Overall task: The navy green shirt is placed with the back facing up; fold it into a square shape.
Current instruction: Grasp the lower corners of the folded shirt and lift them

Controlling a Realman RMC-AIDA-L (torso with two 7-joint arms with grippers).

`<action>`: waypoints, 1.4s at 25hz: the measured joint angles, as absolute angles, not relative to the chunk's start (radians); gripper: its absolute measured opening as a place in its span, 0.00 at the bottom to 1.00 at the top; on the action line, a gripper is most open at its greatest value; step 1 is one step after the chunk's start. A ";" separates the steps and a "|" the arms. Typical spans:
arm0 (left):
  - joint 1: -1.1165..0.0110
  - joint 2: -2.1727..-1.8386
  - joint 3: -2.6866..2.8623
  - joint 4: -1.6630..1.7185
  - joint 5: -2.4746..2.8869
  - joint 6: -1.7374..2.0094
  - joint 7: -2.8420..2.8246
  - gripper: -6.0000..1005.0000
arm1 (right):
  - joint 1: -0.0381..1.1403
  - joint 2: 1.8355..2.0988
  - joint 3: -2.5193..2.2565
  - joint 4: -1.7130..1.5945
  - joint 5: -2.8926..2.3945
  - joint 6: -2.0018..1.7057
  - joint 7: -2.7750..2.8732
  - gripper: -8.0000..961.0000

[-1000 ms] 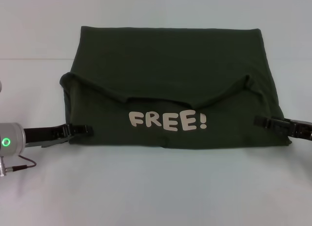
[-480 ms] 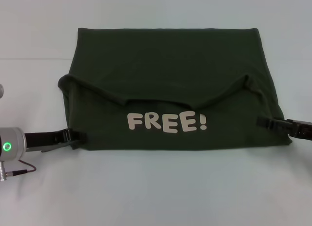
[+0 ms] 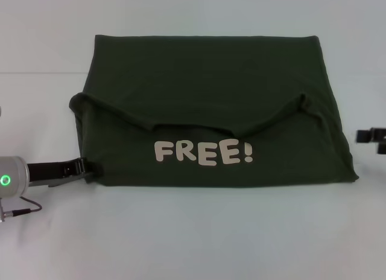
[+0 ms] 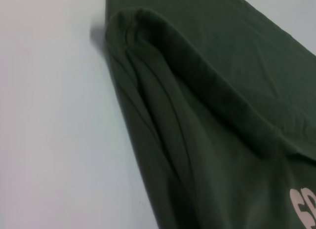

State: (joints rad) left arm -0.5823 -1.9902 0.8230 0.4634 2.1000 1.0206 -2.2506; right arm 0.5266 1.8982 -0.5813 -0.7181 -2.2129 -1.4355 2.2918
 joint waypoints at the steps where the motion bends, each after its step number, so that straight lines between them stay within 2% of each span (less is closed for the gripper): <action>1: -0.581 -1.990 0.823 0.466 2.099 1.021 -2.250 0.07 | 0.545 1.877 -0.581 -0.722 -2.250 -1.449 2.381 0.88; 4: -0.579 -1.991 0.822 0.473 2.095 1.024 -2.246 0.07 | 0.607 1.833 -0.581 -0.707 -2.349 -1.507 2.533 0.87; 6: -0.580 -1.993 0.822 0.474 2.094 1.027 -2.237 0.07 | 0.653 1.832 -0.582 -0.710 -2.432 -1.517 2.568 0.87; 13: -0.584 -1.998 0.822 0.474 2.094 1.029 -2.226 0.07 | 0.797 1.889 -0.624 -0.627 -2.614 -1.391 2.588 0.86; 23: -0.578 -1.996 0.822 0.474 2.092 1.032 -2.226 0.07 | 0.801 1.902 -0.696 -0.570 -2.619 -1.268 2.597 0.85; 35: -0.584 -1.996 0.821 0.474 2.091 1.028 -2.226 0.07 | 0.810 1.945 -0.717 -0.559 -2.622 -1.236 2.587 0.84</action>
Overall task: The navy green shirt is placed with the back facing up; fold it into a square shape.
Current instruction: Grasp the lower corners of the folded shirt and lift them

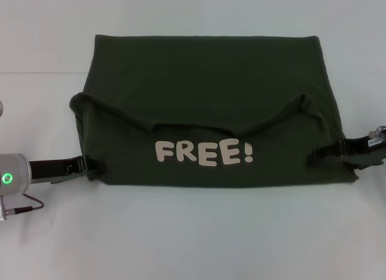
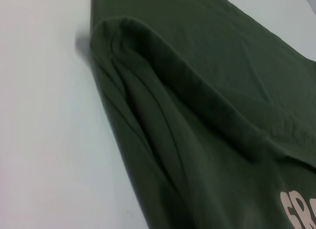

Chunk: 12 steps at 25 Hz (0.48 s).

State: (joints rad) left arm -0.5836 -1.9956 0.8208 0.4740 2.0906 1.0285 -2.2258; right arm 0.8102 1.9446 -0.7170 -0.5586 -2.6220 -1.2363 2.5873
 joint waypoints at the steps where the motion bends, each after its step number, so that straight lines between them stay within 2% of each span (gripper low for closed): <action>1: -0.584 -1.996 0.819 0.474 2.091 1.028 -2.226 0.07 | 0.810 1.945 -0.720 -0.552 -2.622 -1.230 2.587 0.84; 12: -0.580 -1.996 0.817 0.482 2.091 1.030 -2.226 0.07 | 0.807 1.969 -0.740 -0.571 -2.655 -1.200 2.600 0.83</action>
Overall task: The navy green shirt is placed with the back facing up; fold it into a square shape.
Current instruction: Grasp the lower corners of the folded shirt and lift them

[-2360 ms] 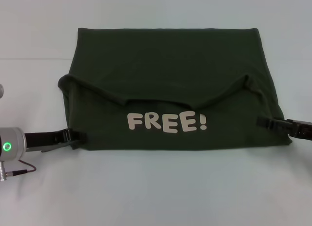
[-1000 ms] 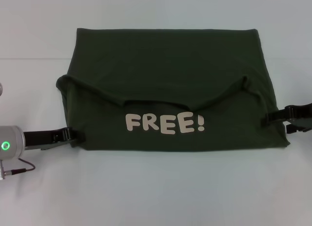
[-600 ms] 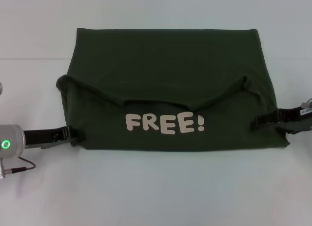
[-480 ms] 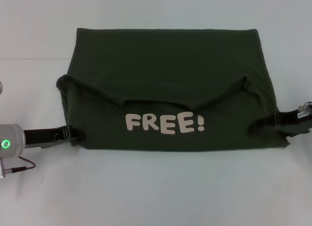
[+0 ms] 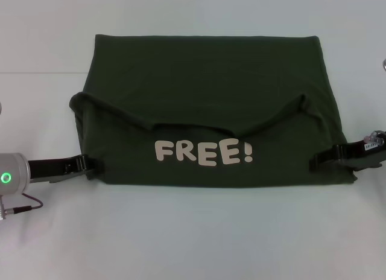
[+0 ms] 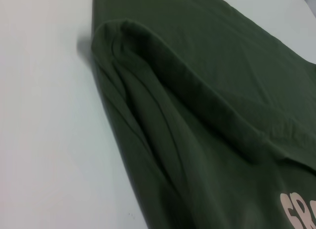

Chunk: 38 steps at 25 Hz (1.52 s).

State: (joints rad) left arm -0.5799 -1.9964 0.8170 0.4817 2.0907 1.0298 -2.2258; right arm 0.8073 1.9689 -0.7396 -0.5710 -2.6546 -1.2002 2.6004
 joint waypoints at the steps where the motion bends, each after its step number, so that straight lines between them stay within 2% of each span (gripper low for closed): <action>1: -0.580 -1.997 0.817 0.482 2.091 1.030 -2.226 0.07 | 0.808 1.969 -0.744 -0.573 -2.659 -1.200 2.601 0.82; 7: -0.580 -1.997 0.816 0.483 2.091 1.030 -2.226 0.07 | 0.810 1.970 -0.749 -0.577 -2.662 -1.205 2.601 0.82; 12: -0.580 -1.997 0.815 0.483 2.091 1.029 -2.226 0.07 | 0.811 1.970 -0.749 -0.578 -2.664 -1.207 2.601 0.57; 15: -0.580 -1.997 0.813 0.483 2.091 1.029 -2.226 0.07 | 0.811 1.970 -0.749 -0.579 -2.664 -1.208 2.601 0.32; 20: -0.580 -1.997 0.811 0.483 2.091 1.030 -2.226 0.07 | 0.806 1.967 -0.748 -0.580 -2.660 -1.211 2.601 0.11; 25: -0.578 -1.992 0.811 0.483 2.091 1.061 -2.232 0.07 | 0.799 1.958 -0.738 -0.583 -2.659 -1.243 2.590 0.05; 33: -0.553 -1.940 0.788 0.487 2.108 1.284 -2.257 0.07 | 0.764 1.946 -0.731 -0.596 -2.656 -1.409 2.496 0.05; 38: -0.526 -1.927 0.741 0.541 2.227 1.480 -2.281 0.07 | 0.718 1.937 -0.726 -0.597 -2.655 -1.606 2.380 0.05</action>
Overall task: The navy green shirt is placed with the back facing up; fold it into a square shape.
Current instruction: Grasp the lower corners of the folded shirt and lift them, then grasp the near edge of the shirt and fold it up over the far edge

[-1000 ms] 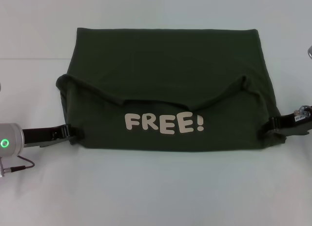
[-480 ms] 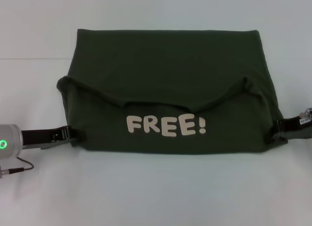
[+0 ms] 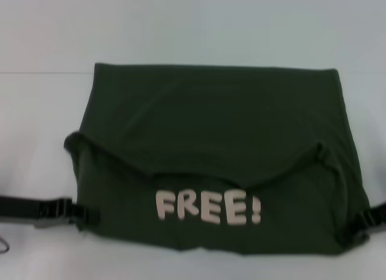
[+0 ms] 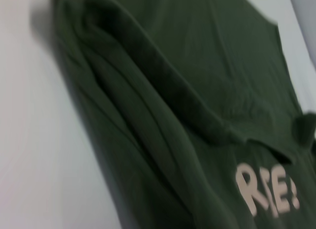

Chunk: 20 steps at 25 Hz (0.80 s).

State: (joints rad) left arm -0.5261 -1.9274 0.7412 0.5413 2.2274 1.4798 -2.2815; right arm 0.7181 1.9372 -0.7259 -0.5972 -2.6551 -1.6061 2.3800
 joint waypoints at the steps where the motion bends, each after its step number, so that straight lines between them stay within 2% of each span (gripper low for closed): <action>1: -0.525 -1.927 0.739 0.545 2.242 1.501 -2.282 0.07 | 0.718 1.937 -0.726 -0.597 -2.655 -1.606 2.380 0.05; 10: -0.520 -1.907 0.669 0.566 2.421 1.812 -2.273 0.07 | 0.638 1.954 -0.734 -0.598 -2.677 -1.782 2.226 0.05; 20: -0.502 -1.909 0.658 0.586 2.448 1.945 -2.240 0.07 | 0.614 1.969 -0.734 -0.589 -2.678 -1.801 2.192 0.05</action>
